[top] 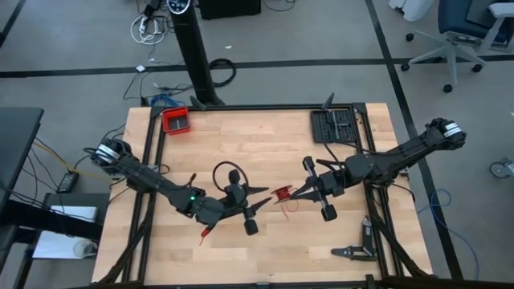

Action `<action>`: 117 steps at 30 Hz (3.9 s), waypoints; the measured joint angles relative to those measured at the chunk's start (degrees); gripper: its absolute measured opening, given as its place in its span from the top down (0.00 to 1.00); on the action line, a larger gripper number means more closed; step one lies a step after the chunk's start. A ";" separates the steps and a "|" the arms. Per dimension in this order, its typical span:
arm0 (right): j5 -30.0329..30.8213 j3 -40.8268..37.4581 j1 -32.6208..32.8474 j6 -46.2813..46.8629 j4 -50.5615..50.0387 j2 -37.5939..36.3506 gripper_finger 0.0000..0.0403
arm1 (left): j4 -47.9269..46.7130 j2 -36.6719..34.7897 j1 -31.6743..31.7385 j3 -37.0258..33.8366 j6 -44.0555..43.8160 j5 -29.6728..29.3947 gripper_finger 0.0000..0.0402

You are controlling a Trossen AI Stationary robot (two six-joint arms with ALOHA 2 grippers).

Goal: Coil cords
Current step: Coil the red wire onto the spool

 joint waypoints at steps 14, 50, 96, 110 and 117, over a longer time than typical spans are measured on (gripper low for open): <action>10.15 0.00 4.55 -4.02 -2.34 -3.20 1.00 | 20.37 13.10 5.23 -0.02 -3.94 9.72 0.66; 15.76 0.00 7.80 -12.21 -4.65 -1.61 0.99 | 15.20 17.04 9.36 3.85 -4.36 20.73 0.66; 15.00 -6.29 6.91 -9.62 5.21 -6.24 0.99 | 3.58 8.21 7.32 3.91 -3.51 11.72 1.00; 7.49 -6.29 -2.31 2.19 -11.02 -12.13 1.00 | -3.79 4.65 4.78 3.82 -4.44 11.33 1.00; -1.56 -6.29 -6.96 6.91 -13.97 -12.12 1.00 | -3.38 4.69 4.79 3.82 -2.83 9.43 1.00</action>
